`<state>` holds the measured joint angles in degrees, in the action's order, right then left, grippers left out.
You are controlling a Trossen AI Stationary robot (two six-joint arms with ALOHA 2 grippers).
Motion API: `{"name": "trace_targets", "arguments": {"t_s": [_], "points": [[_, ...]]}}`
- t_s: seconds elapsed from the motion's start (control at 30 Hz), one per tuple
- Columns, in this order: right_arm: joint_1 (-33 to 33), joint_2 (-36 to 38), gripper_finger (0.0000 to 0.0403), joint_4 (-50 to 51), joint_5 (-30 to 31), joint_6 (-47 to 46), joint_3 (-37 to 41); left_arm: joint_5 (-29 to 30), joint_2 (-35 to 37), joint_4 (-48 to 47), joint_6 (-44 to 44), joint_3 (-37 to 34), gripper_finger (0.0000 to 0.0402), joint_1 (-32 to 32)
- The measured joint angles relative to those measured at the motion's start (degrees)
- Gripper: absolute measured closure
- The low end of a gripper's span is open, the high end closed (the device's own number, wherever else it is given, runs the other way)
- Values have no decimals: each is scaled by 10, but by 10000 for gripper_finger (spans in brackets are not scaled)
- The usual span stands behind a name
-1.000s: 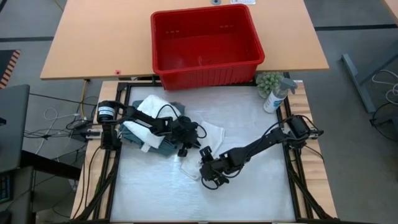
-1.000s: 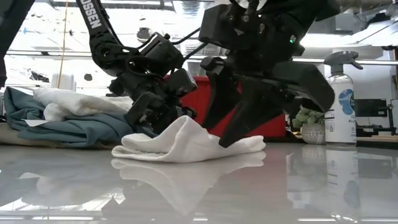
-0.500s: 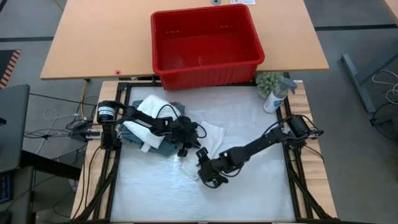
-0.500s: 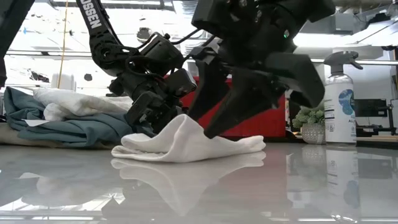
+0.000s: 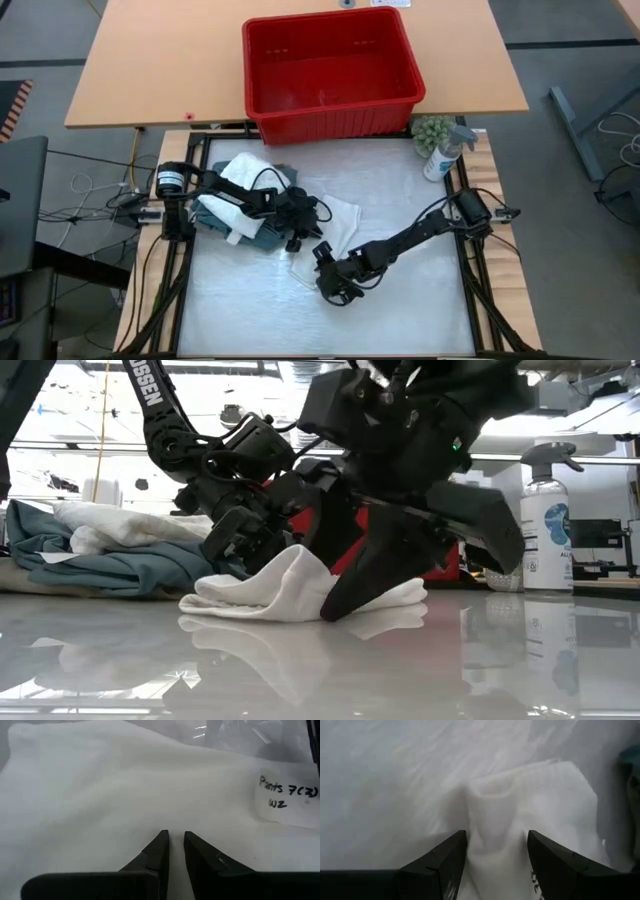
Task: Fold Laundry from Bin
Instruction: Fold the white underwear in the red bin
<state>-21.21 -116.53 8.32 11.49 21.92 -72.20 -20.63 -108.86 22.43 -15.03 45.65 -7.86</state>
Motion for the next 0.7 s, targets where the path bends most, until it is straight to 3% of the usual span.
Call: {"name": "trace_targets", "arguments": {"t_s": [0.17, 0.47, 0.7], "points": [[-8, -15, 189, 6, 43, -32, -2, 1, 0, -2, 6, 0, 354, 0], [-10, -13, 380, 27, 54, -182, -10, 1, 0, -4, 12, 0, 354, 0], [-10, -13, 381, 89, 67, -230, -64, 1, 0, -12, 12, 0, 354, 0]]}}
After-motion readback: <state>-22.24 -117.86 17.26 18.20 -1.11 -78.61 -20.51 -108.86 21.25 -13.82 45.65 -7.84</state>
